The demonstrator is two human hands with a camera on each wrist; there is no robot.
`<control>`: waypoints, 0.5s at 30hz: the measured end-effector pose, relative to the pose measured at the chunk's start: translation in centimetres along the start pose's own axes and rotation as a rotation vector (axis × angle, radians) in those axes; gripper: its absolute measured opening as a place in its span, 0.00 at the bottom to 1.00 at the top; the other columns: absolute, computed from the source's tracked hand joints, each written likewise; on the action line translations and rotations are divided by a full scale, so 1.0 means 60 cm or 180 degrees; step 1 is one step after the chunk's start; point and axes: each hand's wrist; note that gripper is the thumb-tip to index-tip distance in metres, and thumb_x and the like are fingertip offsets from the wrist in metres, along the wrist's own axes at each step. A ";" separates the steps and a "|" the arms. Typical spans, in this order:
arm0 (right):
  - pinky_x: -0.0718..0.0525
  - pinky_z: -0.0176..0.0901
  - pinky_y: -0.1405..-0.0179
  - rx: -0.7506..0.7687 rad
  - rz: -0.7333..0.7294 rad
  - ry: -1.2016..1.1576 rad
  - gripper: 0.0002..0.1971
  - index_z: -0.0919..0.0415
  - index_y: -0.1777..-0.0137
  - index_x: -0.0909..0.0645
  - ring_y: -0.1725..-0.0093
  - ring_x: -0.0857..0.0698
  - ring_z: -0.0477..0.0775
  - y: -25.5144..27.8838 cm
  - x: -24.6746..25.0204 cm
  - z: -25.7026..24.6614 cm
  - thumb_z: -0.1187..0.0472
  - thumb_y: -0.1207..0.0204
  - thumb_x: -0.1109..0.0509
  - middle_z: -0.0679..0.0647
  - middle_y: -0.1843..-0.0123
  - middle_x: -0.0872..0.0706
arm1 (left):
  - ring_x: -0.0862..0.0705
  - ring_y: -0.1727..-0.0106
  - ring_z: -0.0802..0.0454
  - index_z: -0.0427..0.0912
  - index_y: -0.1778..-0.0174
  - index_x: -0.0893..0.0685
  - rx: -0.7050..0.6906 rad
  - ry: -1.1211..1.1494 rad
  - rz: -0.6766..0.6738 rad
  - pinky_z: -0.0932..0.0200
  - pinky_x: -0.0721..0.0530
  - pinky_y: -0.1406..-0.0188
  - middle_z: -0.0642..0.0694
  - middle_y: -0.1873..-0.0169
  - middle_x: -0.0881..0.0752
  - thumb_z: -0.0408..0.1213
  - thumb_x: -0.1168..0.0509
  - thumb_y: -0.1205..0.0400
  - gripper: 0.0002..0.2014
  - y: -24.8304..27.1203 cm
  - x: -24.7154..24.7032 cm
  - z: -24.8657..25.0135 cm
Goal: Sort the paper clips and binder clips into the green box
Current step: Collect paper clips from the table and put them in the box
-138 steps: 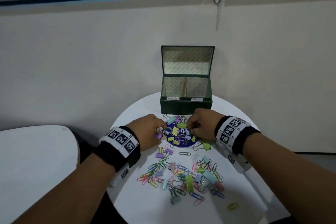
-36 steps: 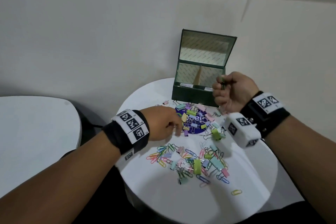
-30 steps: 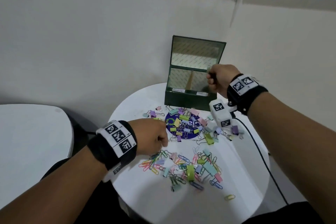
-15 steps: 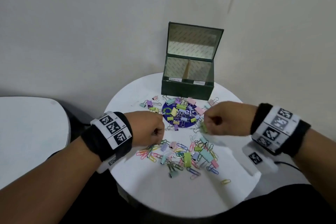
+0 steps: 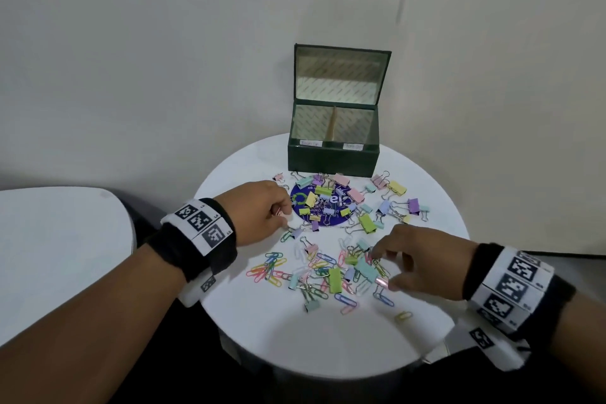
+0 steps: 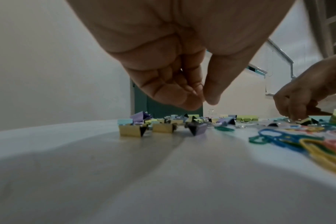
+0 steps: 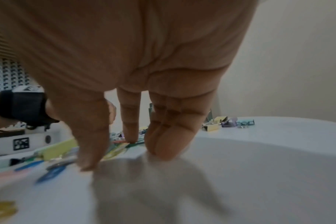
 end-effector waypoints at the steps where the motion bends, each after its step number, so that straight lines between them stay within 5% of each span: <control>1: 0.18 0.37 0.45 -0.0025 0.0031 -0.0031 0.22 0.34 0.34 0.22 0.54 0.21 0.38 -0.004 0.001 0.001 0.43 0.28 0.22 0.38 0.46 0.22 | 0.20 0.56 0.56 0.53 0.50 0.16 -0.0018 -0.0004 0.0048 0.59 0.20 0.51 0.54 0.54 0.18 0.44 0.29 0.20 0.05 0.002 0.004 -0.001; 5: 0.19 0.36 0.48 -0.0010 0.0146 -0.0186 0.19 0.37 0.38 0.19 0.55 0.20 0.39 -0.016 0.002 0.006 0.46 0.28 0.22 0.40 0.47 0.20 | 0.20 0.62 0.64 0.54 0.61 0.15 -0.0124 -0.0134 -0.0265 0.63 0.20 0.57 0.59 0.62 0.17 0.45 0.27 0.24 0.03 0.028 0.018 -0.005; 10: 0.17 0.40 0.46 0.0109 0.0192 -0.0199 0.13 0.39 0.43 0.15 0.54 0.20 0.40 -0.026 -0.002 0.016 0.48 0.26 0.22 0.40 0.47 0.20 | 0.20 0.58 0.66 0.58 0.50 0.13 -0.0014 -0.0487 -0.0797 0.62 0.18 0.54 0.61 0.57 0.19 0.59 0.27 0.29 0.15 0.049 0.006 0.000; 15: 0.16 0.42 0.48 0.0134 0.0262 -0.0049 0.03 0.47 0.52 0.15 0.55 0.21 0.39 -0.030 -0.007 0.011 0.54 0.24 0.27 0.41 0.51 0.18 | 0.20 0.50 0.57 0.56 0.44 0.14 -0.0172 -0.0903 -0.0935 0.60 0.21 0.49 0.58 0.49 0.18 0.50 0.31 0.20 0.11 0.044 -0.007 0.021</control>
Point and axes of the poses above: each hand's wrist, its own y-axis away from the middle knuckle, its own x-axis out of the back of the hand, z = x × y
